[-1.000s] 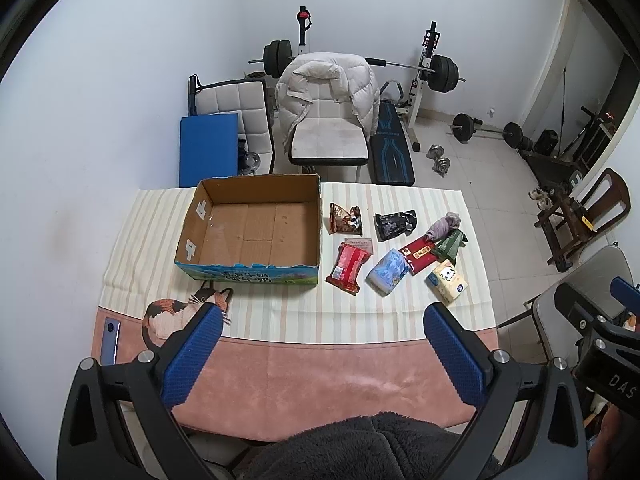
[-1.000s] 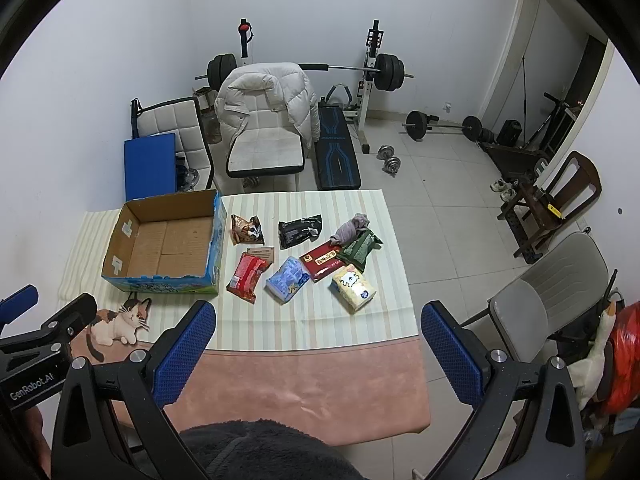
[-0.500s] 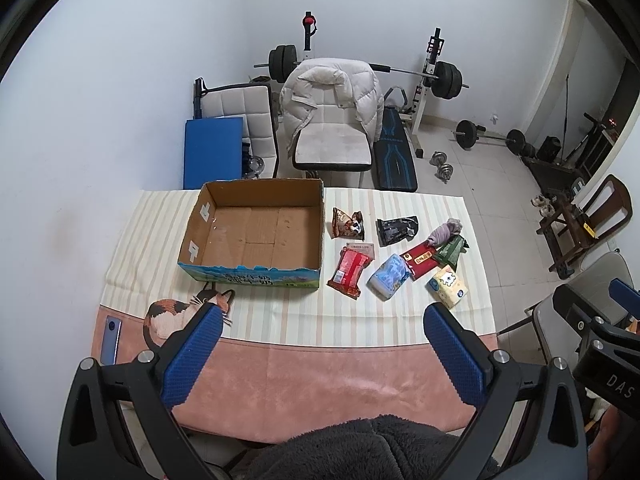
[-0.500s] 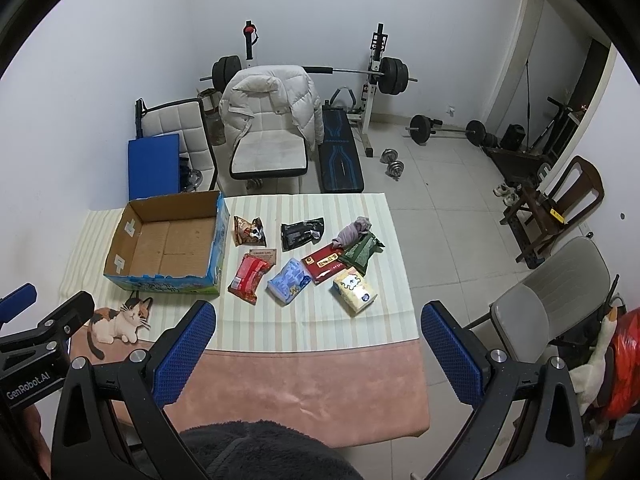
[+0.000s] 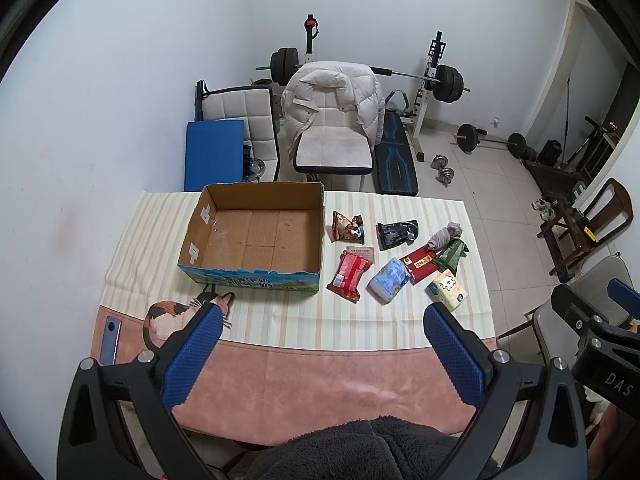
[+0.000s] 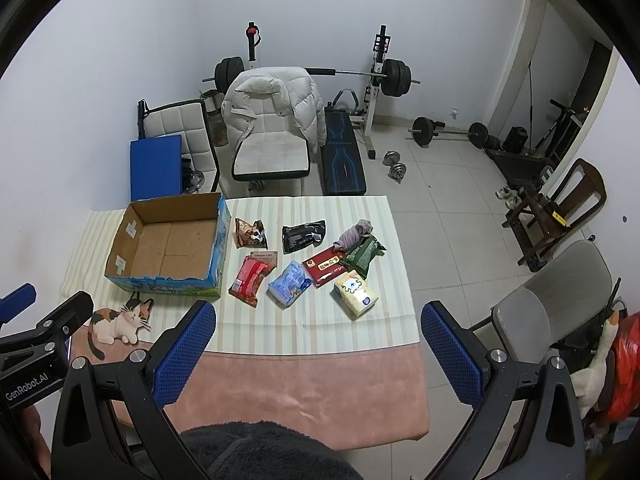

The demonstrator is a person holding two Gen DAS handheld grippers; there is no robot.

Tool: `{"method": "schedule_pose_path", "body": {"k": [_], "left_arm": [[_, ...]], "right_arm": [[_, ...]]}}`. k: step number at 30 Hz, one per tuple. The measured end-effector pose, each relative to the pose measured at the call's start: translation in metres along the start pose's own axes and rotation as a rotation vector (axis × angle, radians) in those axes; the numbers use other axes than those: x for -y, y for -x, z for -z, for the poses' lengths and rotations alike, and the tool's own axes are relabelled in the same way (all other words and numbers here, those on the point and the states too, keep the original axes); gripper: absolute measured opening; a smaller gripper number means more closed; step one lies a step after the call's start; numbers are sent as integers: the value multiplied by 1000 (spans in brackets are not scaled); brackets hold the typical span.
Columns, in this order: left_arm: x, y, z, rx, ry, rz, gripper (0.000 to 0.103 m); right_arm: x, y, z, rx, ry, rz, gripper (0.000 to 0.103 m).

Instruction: Organize soft objects

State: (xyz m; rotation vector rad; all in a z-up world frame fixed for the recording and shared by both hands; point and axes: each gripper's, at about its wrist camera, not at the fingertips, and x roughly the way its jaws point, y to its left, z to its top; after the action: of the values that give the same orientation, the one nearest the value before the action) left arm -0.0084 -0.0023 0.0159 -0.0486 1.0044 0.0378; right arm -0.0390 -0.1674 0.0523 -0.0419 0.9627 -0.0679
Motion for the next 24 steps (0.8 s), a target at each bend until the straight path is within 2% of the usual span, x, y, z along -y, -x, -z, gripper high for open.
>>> {"method": "schedule_pose_path", "body": {"k": [24], "left_arm": [[1,-2,3,-3,-2,4,103]], "right_arm": [[-5,-9,-4,-3,9,-7,103]]}}
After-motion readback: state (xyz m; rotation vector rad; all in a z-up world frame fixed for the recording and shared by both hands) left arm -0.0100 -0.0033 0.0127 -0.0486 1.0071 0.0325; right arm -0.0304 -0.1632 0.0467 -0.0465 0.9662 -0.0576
